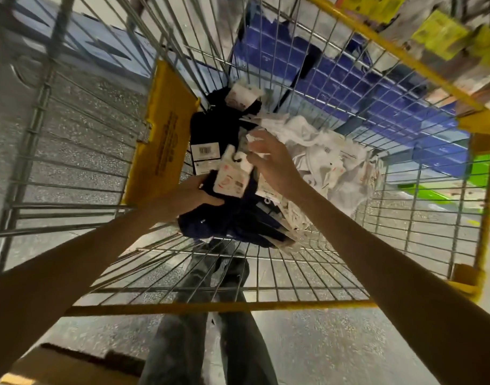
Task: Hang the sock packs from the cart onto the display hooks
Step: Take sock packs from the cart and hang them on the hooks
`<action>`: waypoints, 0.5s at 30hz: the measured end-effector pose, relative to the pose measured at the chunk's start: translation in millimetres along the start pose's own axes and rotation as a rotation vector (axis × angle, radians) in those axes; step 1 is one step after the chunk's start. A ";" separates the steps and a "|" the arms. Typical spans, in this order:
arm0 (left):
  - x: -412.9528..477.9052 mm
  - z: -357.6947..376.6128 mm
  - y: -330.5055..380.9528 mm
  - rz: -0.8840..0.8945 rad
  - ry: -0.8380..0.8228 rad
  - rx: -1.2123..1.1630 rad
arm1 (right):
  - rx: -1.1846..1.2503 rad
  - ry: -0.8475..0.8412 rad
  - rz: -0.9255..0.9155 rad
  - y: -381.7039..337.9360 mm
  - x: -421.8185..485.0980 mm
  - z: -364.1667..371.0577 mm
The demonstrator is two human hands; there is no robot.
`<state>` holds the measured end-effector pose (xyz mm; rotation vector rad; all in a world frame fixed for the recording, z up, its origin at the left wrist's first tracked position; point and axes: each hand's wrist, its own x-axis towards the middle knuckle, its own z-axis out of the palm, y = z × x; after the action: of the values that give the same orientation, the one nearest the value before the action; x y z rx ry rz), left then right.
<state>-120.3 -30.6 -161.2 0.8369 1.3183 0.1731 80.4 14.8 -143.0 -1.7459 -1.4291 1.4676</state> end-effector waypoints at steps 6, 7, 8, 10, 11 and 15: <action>10.5 -31.8 -8.4 0.036 0.229 -0.147 | -0.352 -0.225 0.299 55.4 -11.1 22.9; 10.0 -31.8 -9.5 0.046 0.218 -0.143 | -0.496 -0.400 0.333 68.8 -16.9 26.7; 9.4 -32.2 -12.0 0.062 0.200 -0.134 | -0.611 -0.552 0.344 81.2 -22.4 32.7; 11.2 -33.3 -18.5 0.098 0.157 -0.138 | -0.765 -0.708 0.320 98.6 -30.7 45.7; 12.0 -33.8 -21.9 0.104 0.145 -0.137 | -0.805 -0.740 0.290 104.6 -33.5 52.9; 17.1 -37.1 -28.6 0.111 0.141 -0.131 | -1.192 -0.716 0.022 109.4 -36.4 87.0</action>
<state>-158.5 -24.9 -192.8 0.7979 1.3771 0.4083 51.2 -80.8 -247.1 -1.8068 -3.1199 1.3813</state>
